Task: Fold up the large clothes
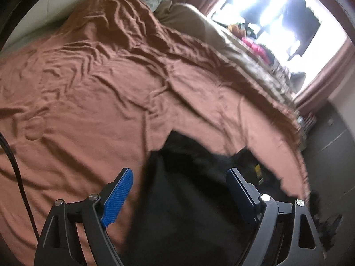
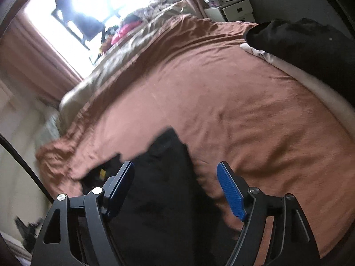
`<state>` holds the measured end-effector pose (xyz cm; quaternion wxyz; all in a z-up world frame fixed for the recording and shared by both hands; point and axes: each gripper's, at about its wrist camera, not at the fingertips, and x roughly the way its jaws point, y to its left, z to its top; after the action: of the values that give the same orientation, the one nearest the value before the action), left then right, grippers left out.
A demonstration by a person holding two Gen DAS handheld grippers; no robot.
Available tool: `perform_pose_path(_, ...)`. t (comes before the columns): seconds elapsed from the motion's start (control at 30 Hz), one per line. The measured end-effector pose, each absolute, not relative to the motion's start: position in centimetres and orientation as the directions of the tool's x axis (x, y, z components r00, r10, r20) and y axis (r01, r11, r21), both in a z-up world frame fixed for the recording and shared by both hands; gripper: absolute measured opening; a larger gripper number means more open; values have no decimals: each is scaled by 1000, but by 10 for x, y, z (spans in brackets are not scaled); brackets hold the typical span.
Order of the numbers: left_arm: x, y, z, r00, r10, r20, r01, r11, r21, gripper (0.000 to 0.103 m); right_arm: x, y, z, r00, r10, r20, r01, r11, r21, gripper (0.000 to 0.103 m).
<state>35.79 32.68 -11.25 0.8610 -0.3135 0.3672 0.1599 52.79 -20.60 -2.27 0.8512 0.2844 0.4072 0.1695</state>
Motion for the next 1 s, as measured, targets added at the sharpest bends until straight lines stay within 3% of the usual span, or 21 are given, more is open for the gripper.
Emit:
perform_pose_path(0.03,355,327,-119,661,47,-749,-509,761,-401,86,527,-206,-24,603,512,-613,-60,794,604,76)
perform_pose_path(0.1,350,327,-133,625,36,-780,-511,774,-374,73,525,-202,-27,568,492,-659,-73,829,555,76)
perform_pose_path(0.27,340,326,-163,567,-6,-824,-511,782,-357,67,518,-187,-36,485,460,-744,-113,876,469,75)
perform_pose_path(0.43,344,319,-178,541,-35,-840,-484,804,-345,47,519,-183,-40,453,470,-757,-143,877,459,75)
perform_pose_path(0.53,352,316,-176,545,-29,-838,-462,823,-329,31,526,-180,-34,452,481,-751,-162,872,461,72)
perform_pose_path(0.6,360,313,-172,543,-4,-840,-455,839,-298,15,533,-176,-32,442,492,-750,-183,868,462,70)
perform_pose_path(0.67,367,312,-170,543,10,-840,-449,849,-280,4,542,-171,-33,432,495,-753,-196,867,458,57)
perform_pose_path(0.73,373,309,-165,548,34,-836,-440,861,-254,3,552,-164,-33,422,509,-750,-213,860,463,21)
perform_pose_path(0.8,377,305,-158,559,59,-827,-430,873,-228,2,560,-160,-34,436,497,-750,-235,867,439,4)
perform_pose_path(1.0,392,303,-145,582,85,-809,-411,889,-202,2,552,-172,-23,547,446,-708,-208,892,401,0)
